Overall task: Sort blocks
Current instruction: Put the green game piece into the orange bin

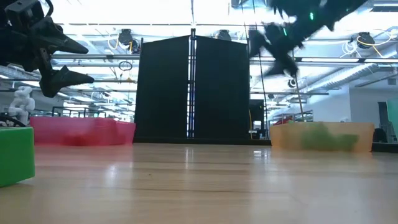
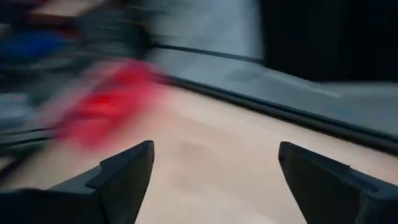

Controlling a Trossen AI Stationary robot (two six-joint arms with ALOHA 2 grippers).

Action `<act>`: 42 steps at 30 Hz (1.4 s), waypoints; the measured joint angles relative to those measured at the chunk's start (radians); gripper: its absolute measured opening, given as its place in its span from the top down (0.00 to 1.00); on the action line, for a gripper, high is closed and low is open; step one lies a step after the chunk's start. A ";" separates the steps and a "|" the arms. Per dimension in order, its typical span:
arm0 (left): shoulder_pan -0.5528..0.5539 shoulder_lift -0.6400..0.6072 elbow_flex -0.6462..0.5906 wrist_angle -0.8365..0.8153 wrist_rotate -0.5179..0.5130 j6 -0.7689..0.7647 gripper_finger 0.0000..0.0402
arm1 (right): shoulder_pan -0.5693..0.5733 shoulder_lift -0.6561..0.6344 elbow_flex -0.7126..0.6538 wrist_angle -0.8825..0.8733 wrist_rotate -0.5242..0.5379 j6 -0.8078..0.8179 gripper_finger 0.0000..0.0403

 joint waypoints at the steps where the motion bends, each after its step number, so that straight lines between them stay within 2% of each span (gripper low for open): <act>1: 0.000 0.000 0.000 0.000 0.000 0.000 0.17 | 0.024 0.005 0.014 0.067 -0.063 -0.039 0.16; 3: 0.000 0.000 0.000 -0.001 0.000 0.000 0.17 | 0.082 0.040 0.049 0.185 -0.149 -0.079 0.16; 5: 0.000 0.000 0.000 -0.001 0.000 0.000 0.17 | 0.148 0.093 0.088 0.226 -0.171 -0.112 0.16; 11: 0.000 0.000 0.001 -0.003 0.000 0.001 0.17 | 0.331 0.358 0.281 0.234 -0.172 -0.227 0.16; 19: 0.000 0.000 0.001 -0.008 0.000 0.002 0.17 | 0.493 0.750 0.655 0.237 -0.163 -0.345 0.16; 27: 0.000 0.000 0.001 -0.010 0.065 0.003 0.17 | 0.610 1.016 0.938 0.222 -0.110 -0.319 0.16; 35: 0.000 0.001 0.001 -0.010 0.084 0.008 0.17 | 0.702 1.163 1.049 0.220 0.012 -0.247 0.16; 42: 0.000 0.003 0.001 -0.010 0.082 0.003 0.17 | 0.762 1.227 1.059 0.232 0.124 -0.174 0.16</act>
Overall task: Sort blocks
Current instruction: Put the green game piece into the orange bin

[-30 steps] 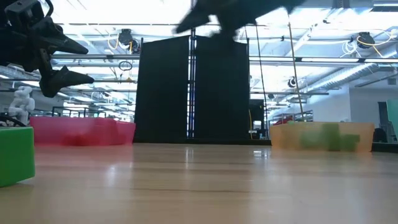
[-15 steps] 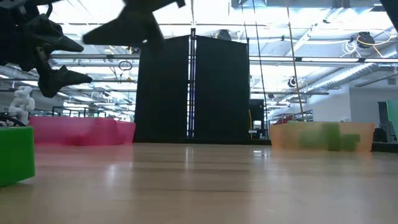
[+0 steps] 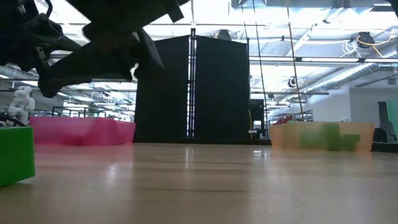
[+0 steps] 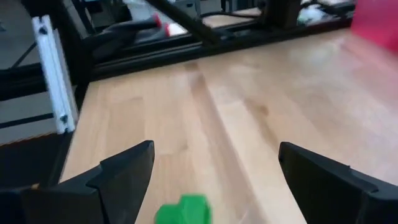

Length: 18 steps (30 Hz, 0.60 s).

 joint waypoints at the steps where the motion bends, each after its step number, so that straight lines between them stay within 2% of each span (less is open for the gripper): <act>1: 0.000 0.000 0.000 0.000 0.000 -0.001 0.17 | 0.006 0.006 0.000 0.003 0.001 0.008 0.16; 9: 0.000 0.001 0.000 0.000 0.002 -0.002 0.17 | 0.019 0.065 0.000 0.019 -0.001 0.032 0.16; 18: 0.000 0.001 0.000 0.000 0.009 -0.001 0.17 | 0.018 0.123 -0.001 0.138 -0.007 0.055 0.16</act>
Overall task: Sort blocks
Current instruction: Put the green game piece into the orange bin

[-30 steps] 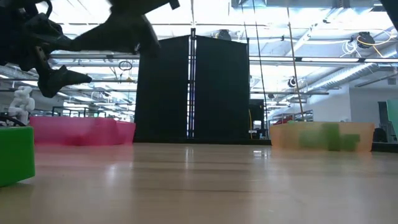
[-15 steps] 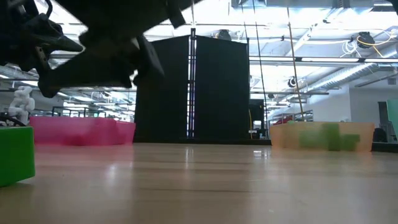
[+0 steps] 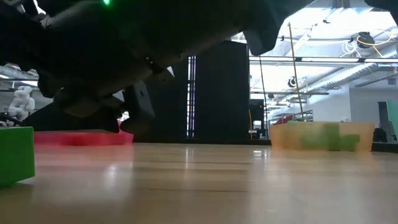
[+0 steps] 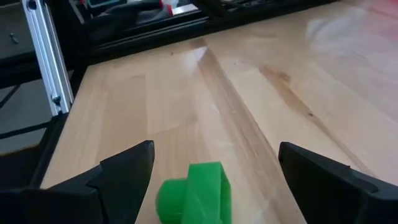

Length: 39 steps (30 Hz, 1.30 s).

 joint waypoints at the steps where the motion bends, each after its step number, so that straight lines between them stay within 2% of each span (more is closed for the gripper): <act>1: 0.000 0.000 0.000 0.000 0.001 0.000 0.17 | -0.001 0.003 0.000 0.009 0.000 0.001 0.16; 12: 0.000 0.004 0.000 0.000 0.004 0.000 0.17 | -0.002 0.025 0.000 -0.015 -0.102 -0.003 0.16; 22: 0.000 0.006 0.000 0.000 0.005 0.005 0.17 | -0.013 0.026 0.005 -0.155 -0.109 0.025 0.17; 26: 0.000 0.006 0.000 0.000 0.005 0.005 0.17 | -0.018 0.027 0.005 -0.184 -0.105 0.048 0.30; 31: 0.000 0.006 0.000 0.000 0.005 0.005 0.17 | -0.022 0.028 0.003 -0.197 -0.132 0.019 0.61; 39: 0.000 0.006 0.000 0.000 0.005 0.005 0.17 | -0.029 0.025 0.002 -0.194 -0.147 0.039 0.62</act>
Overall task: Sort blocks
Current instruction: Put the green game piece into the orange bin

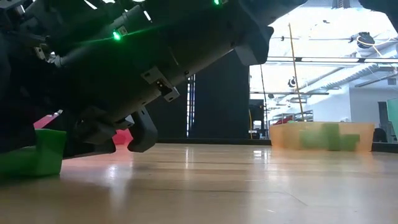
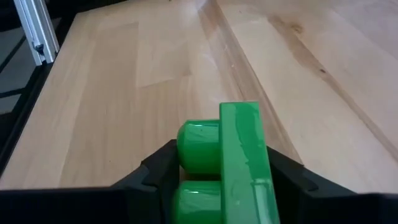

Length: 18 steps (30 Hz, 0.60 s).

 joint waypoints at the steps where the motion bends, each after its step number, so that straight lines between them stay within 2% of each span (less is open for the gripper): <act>1: 0.000 0.000 0.000 0.000 0.000 -0.001 0.17 | -0.001 -0.002 -0.001 -0.001 -0.003 0.004 0.62; 6: 0.000 0.000 0.000 0.000 0.000 -0.005 0.17 | -0.017 -0.050 -0.007 -0.041 -0.006 -0.023 0.62; 10: 0.000 0.000 0.000 0.000 0.000 -0.005 0.17 | -0.053 -0.115 -0.009 -0.154 0.058 -0.043 0.62; 18: 0.000 0.000 0.000 0.001 -0.016 -0.005 0.17 | -0.172 -0.257 -0.006 -0.374 0.078 -0.178 0.62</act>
